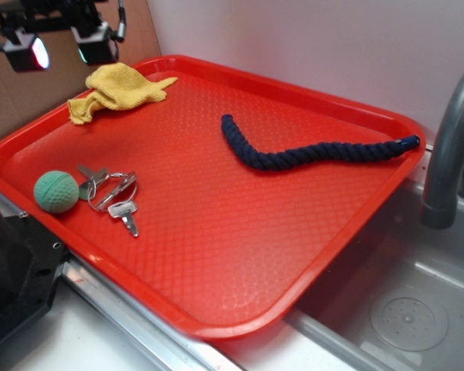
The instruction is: Grab the yellow cloth.
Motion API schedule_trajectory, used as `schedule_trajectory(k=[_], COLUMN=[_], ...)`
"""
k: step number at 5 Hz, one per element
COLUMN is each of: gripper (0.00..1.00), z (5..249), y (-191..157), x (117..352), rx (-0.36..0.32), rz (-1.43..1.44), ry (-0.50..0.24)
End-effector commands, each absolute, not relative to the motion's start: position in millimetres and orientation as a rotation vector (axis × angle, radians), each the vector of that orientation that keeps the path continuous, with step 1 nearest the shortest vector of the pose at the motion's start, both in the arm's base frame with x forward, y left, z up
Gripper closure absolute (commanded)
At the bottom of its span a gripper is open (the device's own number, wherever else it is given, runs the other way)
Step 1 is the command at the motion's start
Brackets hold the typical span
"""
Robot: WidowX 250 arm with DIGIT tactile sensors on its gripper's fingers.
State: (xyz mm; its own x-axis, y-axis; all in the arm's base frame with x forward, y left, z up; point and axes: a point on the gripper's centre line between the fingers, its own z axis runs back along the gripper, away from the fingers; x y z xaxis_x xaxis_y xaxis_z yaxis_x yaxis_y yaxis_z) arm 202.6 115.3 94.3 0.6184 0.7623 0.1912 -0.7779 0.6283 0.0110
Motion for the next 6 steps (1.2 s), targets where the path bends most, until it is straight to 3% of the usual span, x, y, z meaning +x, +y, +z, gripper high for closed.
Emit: schedule_trajectory(k=[1, 2, 3, 4, 5, 6], gripper=[0.0, 0.0, 0.0, 0.0, 1.0, 1.0], z=[67.4, 52.5, 36.9, 23.6, 19.3, 21.7], y=[142.7, 153.8, 161.5, 164.0, 161.8, 162.7], x=[212.0, 222.6, 221.3, 226.8, 229.0, 227.8], rx=[0.09, 0.118, 0.187, 0.185, 0.197, 0.202], rz=[1.15, 1.188, 1.211, 1.198, 1.194, 1.191], ry=[-0.344, -0.405, -0.372, -0.354, -0.346, -0.346])
